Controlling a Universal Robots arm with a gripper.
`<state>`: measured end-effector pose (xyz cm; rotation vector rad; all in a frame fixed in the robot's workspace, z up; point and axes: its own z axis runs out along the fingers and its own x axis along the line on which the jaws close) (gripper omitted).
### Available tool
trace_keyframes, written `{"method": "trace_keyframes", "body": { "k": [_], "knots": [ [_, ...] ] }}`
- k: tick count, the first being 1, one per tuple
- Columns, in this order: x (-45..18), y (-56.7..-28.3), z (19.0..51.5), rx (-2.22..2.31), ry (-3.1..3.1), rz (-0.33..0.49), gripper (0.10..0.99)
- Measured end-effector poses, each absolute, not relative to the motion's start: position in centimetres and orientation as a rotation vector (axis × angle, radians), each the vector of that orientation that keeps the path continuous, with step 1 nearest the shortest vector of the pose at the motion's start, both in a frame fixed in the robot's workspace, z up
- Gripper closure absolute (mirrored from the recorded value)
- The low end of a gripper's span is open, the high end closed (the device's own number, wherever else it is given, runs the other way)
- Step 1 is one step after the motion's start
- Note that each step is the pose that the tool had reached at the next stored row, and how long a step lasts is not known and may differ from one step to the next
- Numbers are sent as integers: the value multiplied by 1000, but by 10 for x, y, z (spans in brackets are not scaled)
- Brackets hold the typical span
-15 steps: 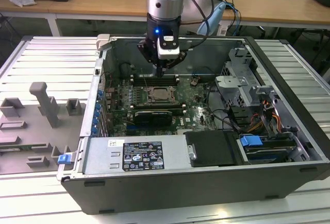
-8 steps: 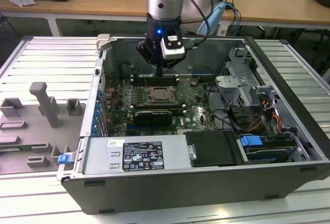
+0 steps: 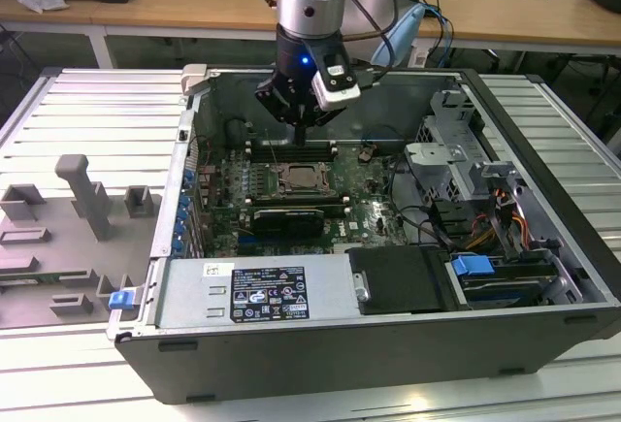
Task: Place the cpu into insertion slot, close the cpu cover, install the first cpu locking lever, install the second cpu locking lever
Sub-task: 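Install the first cpu locking lever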
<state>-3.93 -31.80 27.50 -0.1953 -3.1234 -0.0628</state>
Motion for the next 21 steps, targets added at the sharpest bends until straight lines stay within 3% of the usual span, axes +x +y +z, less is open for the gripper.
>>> {"method": "trace_keyframes", "body": {
  "k": [21],
  "knots": [
    [-54, -319, 272, 27, -3147, -63, 980]
  ]
}}
